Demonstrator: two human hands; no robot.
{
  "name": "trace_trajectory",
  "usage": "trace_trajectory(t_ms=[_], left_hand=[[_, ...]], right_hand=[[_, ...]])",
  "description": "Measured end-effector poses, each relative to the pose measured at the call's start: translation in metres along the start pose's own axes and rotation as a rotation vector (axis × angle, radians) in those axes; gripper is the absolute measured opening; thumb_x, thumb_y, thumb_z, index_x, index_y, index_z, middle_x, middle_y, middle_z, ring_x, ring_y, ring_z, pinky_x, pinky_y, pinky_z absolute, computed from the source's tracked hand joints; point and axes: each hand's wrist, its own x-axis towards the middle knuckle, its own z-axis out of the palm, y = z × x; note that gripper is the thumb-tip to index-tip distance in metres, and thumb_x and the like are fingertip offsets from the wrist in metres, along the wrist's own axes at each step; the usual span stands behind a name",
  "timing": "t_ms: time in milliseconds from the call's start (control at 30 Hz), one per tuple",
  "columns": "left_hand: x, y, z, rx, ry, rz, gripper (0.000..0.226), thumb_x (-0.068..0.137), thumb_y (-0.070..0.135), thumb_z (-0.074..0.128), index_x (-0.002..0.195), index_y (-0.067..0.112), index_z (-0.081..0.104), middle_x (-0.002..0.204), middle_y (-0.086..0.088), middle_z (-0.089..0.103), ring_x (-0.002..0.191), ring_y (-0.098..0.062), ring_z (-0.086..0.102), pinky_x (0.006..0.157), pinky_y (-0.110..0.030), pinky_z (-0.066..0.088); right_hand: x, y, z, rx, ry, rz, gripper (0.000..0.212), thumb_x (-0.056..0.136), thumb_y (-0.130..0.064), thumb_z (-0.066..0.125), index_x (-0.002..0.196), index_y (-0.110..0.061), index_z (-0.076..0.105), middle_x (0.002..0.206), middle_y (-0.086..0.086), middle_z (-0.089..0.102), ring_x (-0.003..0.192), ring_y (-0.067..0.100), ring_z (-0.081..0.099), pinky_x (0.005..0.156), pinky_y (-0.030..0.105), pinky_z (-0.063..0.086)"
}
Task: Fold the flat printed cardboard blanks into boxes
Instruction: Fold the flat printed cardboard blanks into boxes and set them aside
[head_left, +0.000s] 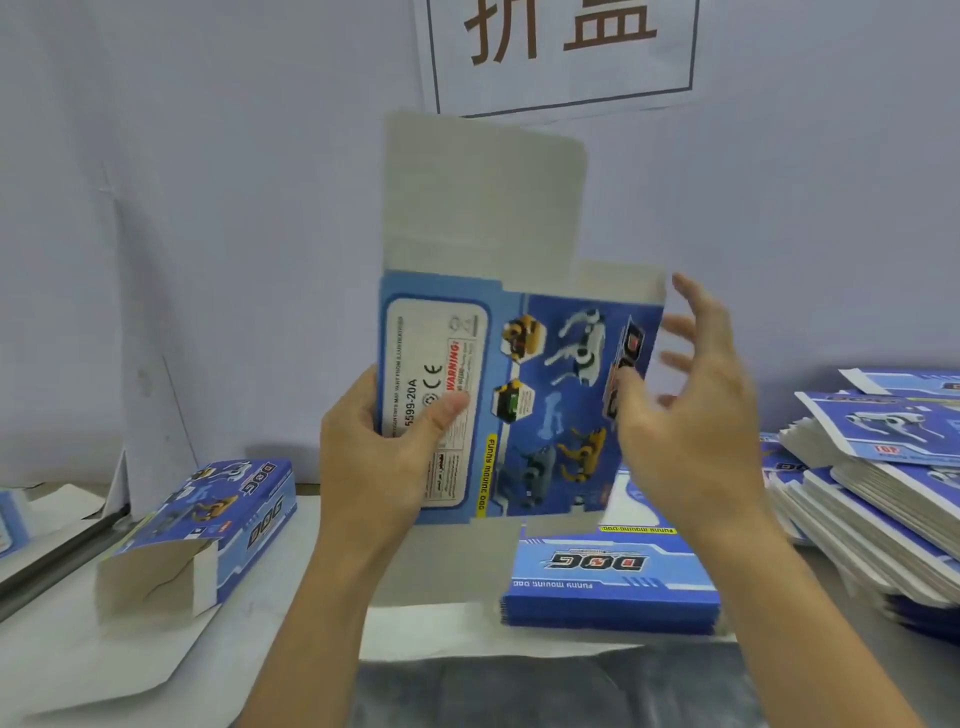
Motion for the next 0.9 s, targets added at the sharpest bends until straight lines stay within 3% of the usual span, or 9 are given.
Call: trace_trajectory(t_ms=[100, 200, 433, 600, 667, 733, 767, 833, 900], left_hand=[[-0.002, -0.001, 0.002, 0.126, -0.121, 0.003, 0.024, 0.076, 0.038, 0.076, 0.098, 0.035, 0.068, 0.092, 0.021, 0.075, 0.081, -0.002, 0.073, 0.059, -0.019, 0.058], [-0.002, -0.002, 0.002, 0.171, -0.184, 0.002, 0.031, 0.071, 0.044, 0.076, 0.1, 0.036, 0.069, 0.096, 0.018, 0.075, 0.084, -0.005, 0.073, 0.061, -0.02, 0.059], [-0.001, -0.003, 0.004, 0.292, -0.088, 0.023, 0.037, 0.072, 0.052, 0.071, 0.103, 0.032, 0.063, 0.096, 0.021, 0.068, 0.087, 0.007, 0.066, 0.056, -0.01, 0.053], [0.0, -0.008, 0.005, 0.341, -0.041, -0.007, 0.044, 0.074, 0.055, 0.067, 0.107, 0.029, 0.053, 0.1, 0.019, 0.063, 0.084, 0.0, 0.067, 0.057, -0.01, 0.054], [0.0, -0.009, 0.006, 0.376, -0.031, -0.009, 0.05, 0.08, 0.049, 0.07, 0.12, 0.032, 0.044, 0.108, 0.015, 0.06, 0.097, -0.009, 0.065, 0.062, -0.014, 0.056], [-0.001, -0.008, 0.007, 0.468, -0.002, 0.037, 0.075, 0.084, 0.034, 0.078, 0.142, 0.034, 0.031, 0.134, 0.006, 0.048, 0.124, -0.013, 0.048, 0.091, -0.028, 0.051], [-0.001, -0.006, 0.008, 0.534, 0.016, 0.101, 0.089, 0.083, 0.029, 0.08, 0.15, 0.034, 0.023, 0.149, 0.003, 0.036, 0.135, -0.012, 0.034, 0.104, -0.034, 0.038], [-0.003, 0.002, 0.014, 0.642, 0.014, 0.268, 0.097, 0.083, 0.027, 0.079, 0.155, 0.04, 0.016, 0.165, 0.002, 0.008, 0.151, -0.016, 0.01, 0.112, -0.035, 0.014], [-0.005, 0.009, 0.023, 0.662, -0.035, 0.352, 0.088, 0.086, 0.036, 0.07, 0.155, 0.047, 0.017, 0.167, 0.008, -0.006, 0.155, -0.021, -0.003, 0.112, -0.034, 0.007]], right_hand=[[-0.005, 0.002, 0.003, -0.311, -0.081, -0.111, 0.069, 0.091, -0.017, 0.063, 0.152, -0.03, 0.033, 0.147, -0.003, 0.043, 0.133, 0.019, 0.04, 0.11, 0.047, 0.035], [-0.007, 0.007, 0.004, -0.31, -0.117, -0.104, 0.064, 0.093, -0.025, 0.062, 0.151, -0.029, 0.036, 0.138, -0.006, 0.049, 0.127, 0.019, 0.042, 0.103, 0.048, 0.036], [-0.005, 0.011, -0.001, -0.229, -0.027, -0.202, 0.043, 0.093, -0.011, 0.064, 0.133, -0.027, 0.063, 0.124, -0.004, 0.064, 0.116, 0.026, 0.05, 0.096, 0.058, 0.044], [-0.009, 0.009, 0.002, -0.234, -0.005, -0.288, 0.037, 0.091, -0.014, 0.061, 0.125, -0.027, 0.069, 0.119, -0.003, 0.065, 0.114, 0.024, 0.048, 0.089, 0.058, 0.047], [-0.009, 0.006, 0.002, -0.236, 0.014, -0.32, 0.036, 0.089, -0.015, 0.058, 0.122, -0.026, 0.07, 0.113, -0.006, 0.066, 0.108, 0.021, 0.048, 0.084, 0.056, 0.049], [-0.009, 0.002, 0.001, -0.22, 0.029, -0.349, 0.036, 0.088, -0.012, 0.06, 0.119, -0.027, 0.069, 0.101, -0.012, 0.065, 0.097, 0.016, 0.052, 0.081, 0.054, 0.051], [-0.008, -0.001, 0.001, -0.199, 0.023, -0.356, 0.036, 0.087, -0.009, 0.063, 0.118, -0.027, 0.067, 0.093, -0.016, 0.063, 0.089, 0.012, 0.055, 0.079, 0.051, 0.052], [-0.008, -0.008, 0.002, -0.155, -0.017, -0.361, 0.039, 0.086, -0.004, 0.068, 0.116, -0.029, 0.062, 0.081, -0.02, 0.06, 0.073, 0.009, 0.06, 0.071, 0.041, 0.055], [-0.007, -0.016, 0.003, -0.093, -0.079, -0.337, 0.043, 0.085, -0.005, 0.071, 0.114, -0.034, 0.06, 0.073, -0.017, 0.063, 0.066, 0.009, 0.064, 0.063, 0.032, 0.056]])
